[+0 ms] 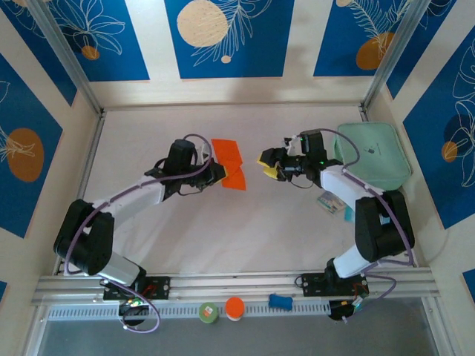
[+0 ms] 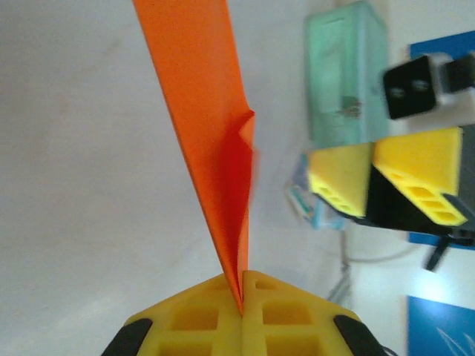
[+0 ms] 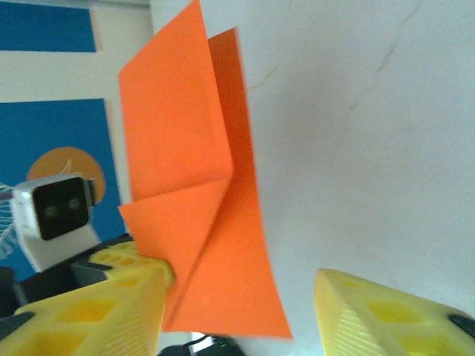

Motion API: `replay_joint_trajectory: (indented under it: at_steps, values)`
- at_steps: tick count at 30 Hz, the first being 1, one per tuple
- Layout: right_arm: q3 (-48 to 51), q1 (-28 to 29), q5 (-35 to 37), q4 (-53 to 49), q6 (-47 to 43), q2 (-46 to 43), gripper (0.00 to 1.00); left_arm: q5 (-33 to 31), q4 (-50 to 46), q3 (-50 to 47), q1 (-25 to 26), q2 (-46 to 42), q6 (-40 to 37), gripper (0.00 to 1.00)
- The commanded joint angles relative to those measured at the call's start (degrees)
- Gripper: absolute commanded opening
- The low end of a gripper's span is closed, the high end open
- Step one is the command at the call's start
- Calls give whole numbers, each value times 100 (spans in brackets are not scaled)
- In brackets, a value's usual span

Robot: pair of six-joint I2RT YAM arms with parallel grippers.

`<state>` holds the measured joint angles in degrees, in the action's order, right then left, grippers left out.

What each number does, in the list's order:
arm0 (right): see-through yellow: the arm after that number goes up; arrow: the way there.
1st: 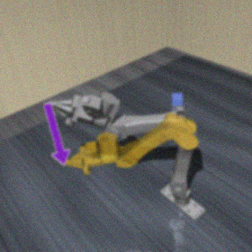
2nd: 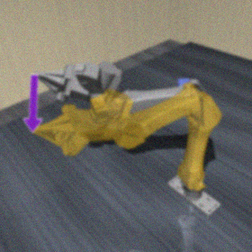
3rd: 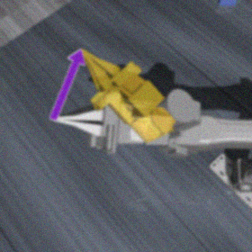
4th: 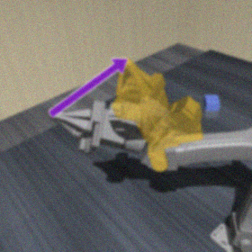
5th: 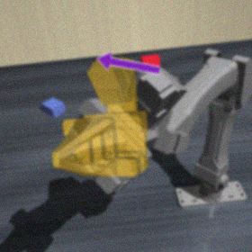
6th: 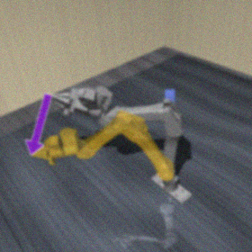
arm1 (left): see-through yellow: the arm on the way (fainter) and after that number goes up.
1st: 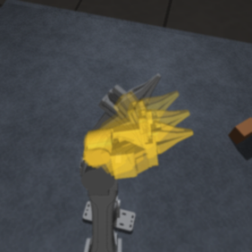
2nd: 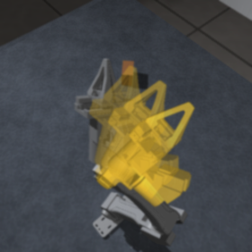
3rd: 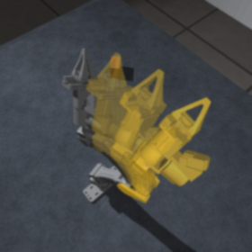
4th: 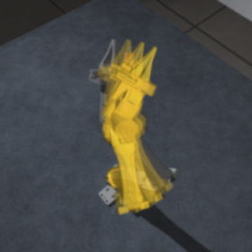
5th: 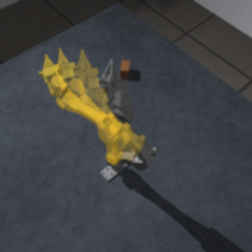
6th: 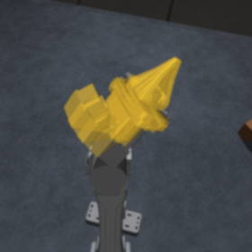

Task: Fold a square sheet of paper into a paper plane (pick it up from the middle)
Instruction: Turn over the paper at the center of the table.

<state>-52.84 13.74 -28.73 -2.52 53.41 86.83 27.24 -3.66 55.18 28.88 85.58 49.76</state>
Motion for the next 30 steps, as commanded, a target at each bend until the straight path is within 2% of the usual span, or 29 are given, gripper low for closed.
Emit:
replay_joint_trajectory:
  at_steps: [1, 4, 8, 14, 16, 19, 22, 30]
  values:
    - [68, -76, 906, -802, -685, -476, 63, -1487, -2616, 826, 0, -111, -1632, 4]
    - [71, -83, 1416, -1013, -915, -758, 74, -2804, -4069, 1547, 139, 161, -2304, 4]
    - [100, -87, 1944, -1195, -1059, -1039, 77, -4517, -5493, 2474, 520, 787, -2709, 4]
    - [227, -92, 2405, -1310, -1034, -1267, 77, -6626, -6748, 3378, 1088, 1945, -2489, 3]
    - [273, -103, 2549, -1362, -1017, -1338, 77, -7002, -7026, 3576, 1166, 2315, -2293, 3]
    - [343, -135, 2726, -1404, -1007, -1435, 77, -7004, -7005, 3709, 1271, 2724, -2164, 4]
    - [388, -209, 2820, -1443, -966, -1484, 76, -6553, -6633, 3735, 1402, 2984, -2153, 7]
    - [434, -391, 2761, -1514, -866, -1460, 75, -4604, -5582, 3546, 1328, 3109, -2155, 31]
